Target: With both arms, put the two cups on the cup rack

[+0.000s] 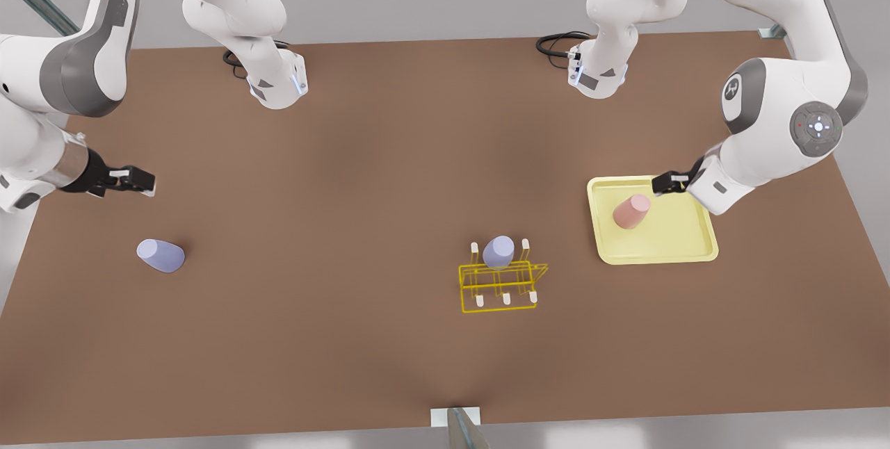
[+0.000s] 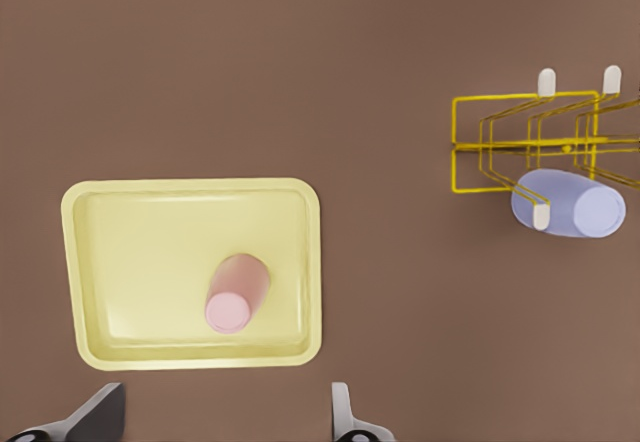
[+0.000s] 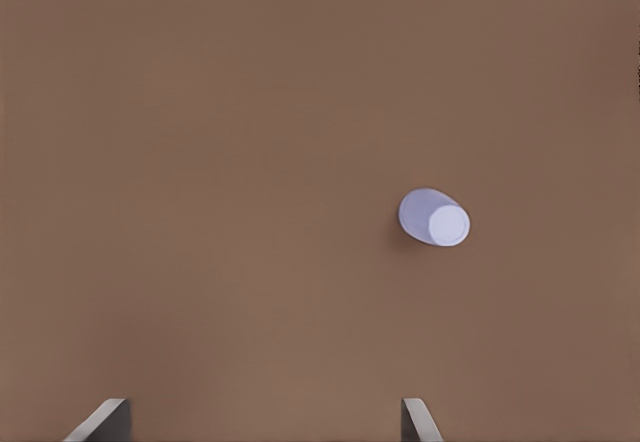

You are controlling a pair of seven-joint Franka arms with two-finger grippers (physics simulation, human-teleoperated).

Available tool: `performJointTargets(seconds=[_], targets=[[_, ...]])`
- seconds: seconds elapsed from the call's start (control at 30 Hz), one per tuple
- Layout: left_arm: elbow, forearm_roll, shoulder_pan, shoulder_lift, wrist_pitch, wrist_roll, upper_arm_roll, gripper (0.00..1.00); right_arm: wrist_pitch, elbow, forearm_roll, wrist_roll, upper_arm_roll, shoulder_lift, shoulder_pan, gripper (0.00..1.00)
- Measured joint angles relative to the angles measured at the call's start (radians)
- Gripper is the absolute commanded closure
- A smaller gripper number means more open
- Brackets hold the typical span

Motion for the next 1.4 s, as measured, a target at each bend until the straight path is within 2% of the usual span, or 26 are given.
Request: performJointTargets(seconds=[0.1, 0.23, 0.33, 0.4, 0.6, 0.87, 1.4], targets=[[-0.015, -0.001, -0.003, 0.000, 0.021, -0.007, 0.005, 0.00, 0.017, 0.003, -0.009, -0.008, 0.001, 0.016, 0.001, 0.00], [-0.379, -0.001, -0.002, 0.000, 0.211, -0.008, 0.069, 0.00, 0.043, 0.056, -0.078, -0.033, 0.001, 0.180, -0.069, 0.00], [-0.542, -0.002, -0.004, -0.003, 0.395, -0.003, 0.087, 0.00, 0.096, 0.074, -0.064, -0.049, -0.001, 0.289, -0.192, 0.00], [-0.597, -0.002, -0.019, -0.002, 0.501, 0.000, 0.091, 0.00, 0.147, 0.044, -0.055, -0.058, 0.000, 0.316, -0.215, 0.00], [-0.695, -0.001, -0.016, 0.010, 0.718, 0.011, 0.123, 0.00, 0.369, -0.143, -0.016, -0.079, 0.000, 0.316, -0.233, 0.00], [-0.756, -0.002, -0.016, 0.040, 0.837, 0.029, 0.131, 0.00, 0.634, -0.334, 0.026, -0.098, 0.000, 0.315, -0.270, 0.00], [-0.893, -0.004, -0.011, 0.045, 1.015, 0.064, 0.131, 0.00, 0.727, -0.414, -0.001, -0.118, -0.014, 0.379, -0.302, 0.00]])
